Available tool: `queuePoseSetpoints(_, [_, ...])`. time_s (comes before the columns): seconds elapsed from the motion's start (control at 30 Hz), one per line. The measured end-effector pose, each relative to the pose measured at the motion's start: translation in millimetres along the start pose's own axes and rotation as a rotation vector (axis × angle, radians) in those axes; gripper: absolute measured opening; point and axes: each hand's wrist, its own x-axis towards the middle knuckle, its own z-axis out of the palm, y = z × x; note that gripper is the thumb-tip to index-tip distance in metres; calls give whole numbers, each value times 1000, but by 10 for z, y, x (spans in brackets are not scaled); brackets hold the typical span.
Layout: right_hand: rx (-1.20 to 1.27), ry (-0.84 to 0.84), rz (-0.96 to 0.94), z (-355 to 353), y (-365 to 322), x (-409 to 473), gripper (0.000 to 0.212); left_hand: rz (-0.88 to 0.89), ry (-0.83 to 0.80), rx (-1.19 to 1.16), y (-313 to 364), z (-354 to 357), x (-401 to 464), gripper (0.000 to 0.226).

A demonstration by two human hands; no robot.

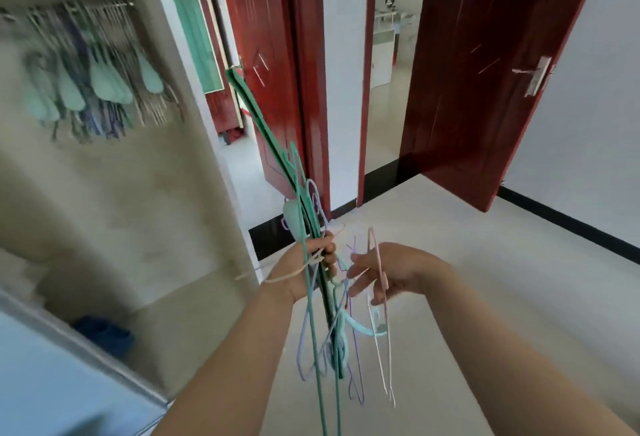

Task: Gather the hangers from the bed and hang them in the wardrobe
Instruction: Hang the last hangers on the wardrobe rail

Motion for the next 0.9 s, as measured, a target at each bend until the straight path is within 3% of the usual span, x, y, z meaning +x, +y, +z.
queuePoseSetpoints(0.1, [50,65,51,283,-186,343,28,17,33,-25,360,-606,-186,20])
queuePoseSetpoints(0.23, [119,186,12,703,-458,715,29,32,167,45,738,-1224,-413,15])
queuePoseSetpoints(0.43, [248,-37,-322,1175,-689,942,31,-26,284,139,1036,-1876,-799,20])
queuePoseSetpoints(0.53, [317,-120,-351,1366,-800,1064,38,-99,303,157,1125,-2159,-940,18])
queuePoseSetpoints(0.63, [115,-177,-341,1492,-938,1180,63,-125,321,134,1129,-2345,-1049,19])
queuePoseSetpoints(0.8, [-410,-212,-388,1581,-1213,1358,48,-101,433,146,1124,-2542,-1182,17])
queuePoseSetpoints(0.9, [-749,-214,-251,1677,-1319,1577,52,-85,507,176,1180,-2671,-1275,13])
